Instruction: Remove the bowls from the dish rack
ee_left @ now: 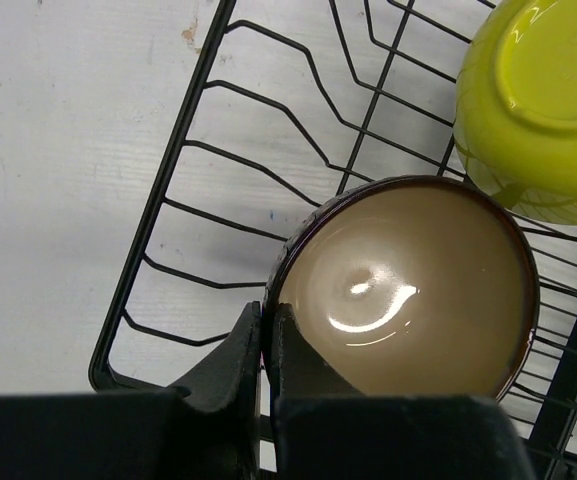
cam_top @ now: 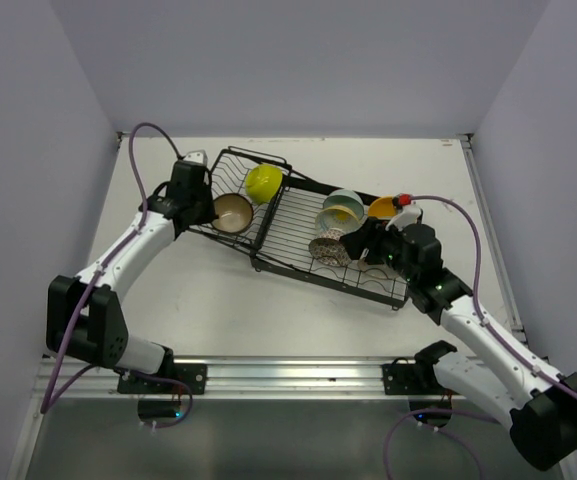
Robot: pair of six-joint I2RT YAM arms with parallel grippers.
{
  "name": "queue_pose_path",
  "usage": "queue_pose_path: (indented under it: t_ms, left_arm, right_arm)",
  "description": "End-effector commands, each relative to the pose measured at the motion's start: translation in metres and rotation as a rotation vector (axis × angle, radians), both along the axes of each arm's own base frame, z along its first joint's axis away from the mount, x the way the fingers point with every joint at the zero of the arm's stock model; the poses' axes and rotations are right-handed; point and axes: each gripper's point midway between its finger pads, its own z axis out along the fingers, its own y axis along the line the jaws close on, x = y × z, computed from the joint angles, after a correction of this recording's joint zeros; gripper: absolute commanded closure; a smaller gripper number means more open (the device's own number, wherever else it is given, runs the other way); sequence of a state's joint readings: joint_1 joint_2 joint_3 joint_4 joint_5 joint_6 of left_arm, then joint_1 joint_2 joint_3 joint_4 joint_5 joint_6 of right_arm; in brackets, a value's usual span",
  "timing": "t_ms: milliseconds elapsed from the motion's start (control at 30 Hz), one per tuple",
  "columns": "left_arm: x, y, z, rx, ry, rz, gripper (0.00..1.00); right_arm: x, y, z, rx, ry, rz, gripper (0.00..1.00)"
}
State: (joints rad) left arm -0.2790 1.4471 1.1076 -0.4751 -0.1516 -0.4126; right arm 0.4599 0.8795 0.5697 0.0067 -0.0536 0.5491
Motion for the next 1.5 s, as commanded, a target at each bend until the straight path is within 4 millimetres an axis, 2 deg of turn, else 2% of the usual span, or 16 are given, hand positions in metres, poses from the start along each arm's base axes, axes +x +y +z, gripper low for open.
queue_pose_path:
  t_ms: [0,133,400,700,767,833,867,967,1067,1100,1133,1200,1233,1267,1300,1467]
  left_arm:
    - [0.001,-0.009,0.038,-0.039,-0.078,-0.007,1.0]
    - [0.006,-0.006,0.073,-0.056,-0.172,0.019,1.0]
    - [0.01,0.003,0.128,-0.065,-0.347,0.057,1.0]
    - [0.016,0.044,0.176,0.042,-0.483,0.206,1.0]
    - [0.026,0.048,0.166,0.023,-0.445,0.217,1.0]
    - [0.04,0.071,0.156,-0.028,-0.406,0.266,1.0]
    - [0.044,0.097,0.154,-0.032,-0.398,0.326,1.0]
    - [0.062,0.134,0.13,-0.057,-0.32,0.407,1.0]
    - [0.071,0.16,0.118,-0.053,-0.281,0.465,1.0]
    - [0.075,0.165,0.114,-0.057,-0.272,0.471,1.0]
    - [0.081,0.168,0.094,-0.061,-0.219,0.481,1.0]
    - [0.093,0.179,0.093,-0.088,-0.205,0.489,1.0]
    - [0.099,0.182,0.075,-0.099,-0.155,0.499,1.0]
    - [0.107,0.186,0.083,-0.11,-0.172,0.502,1.0]
    - [0.116,0.185,0.067,-0.124,-0.138,0.495,1.0]
    - [0.14,0.193,0.039,-0.163,-0.059,0.523,1.0]
  right_arm:
    - [-0.001,0.001,0.02,0.034,-0.047,0.011,0.36]
    - [-0.001,-0.002,0.03,0.036,-0.072,-0.004,0.36]
    - [-0.004,-0.007,0.029,0.017,-0.051,-0.018,0.35]
    - [-0.005,-0.01,0.03,0.008,-0.054,-0.028,0.35]
    - [-0.004,-0.01,0.031,0.009,-0.059,-0.032,0.35]
    - [-0.004,-0.01,0.031,0.006,-0.059,-0.03,0.35]
    - [-0.005,-0.01,0.031,0.001,-0.058,-0.029,0.34]
    - [-0.006,-0.012,0.028,-0.021,-0.064,-0.023,0.34]
    - [-0.006,-0.014,0.023,-0.04,-0.06,-0.023,0.34]
    - [-0.005,-0.014,0.021,-0.05,-0.062,-0.021,0.33]
    - [-0.005,-0.015,0.019,-0.057,-0.061,-0.019,0.33]
    - [-0.004,-0.014,0.015,-0.075,-0.06,-0.012,0.33]
    - [-0.004,-0.015,0.013,-0.082,-0.059,-0.012,0.33]
    - [-0.003,-0.015,0.009,-0.09,-0.053,-0.012,0.33]
    - [-0.002,-0.014,0.008,-0.096,-0.056,-0.008,0.32]
    - [0.002,-0.013,-0.005,-0.108,-0.041,-0.003,0.32]
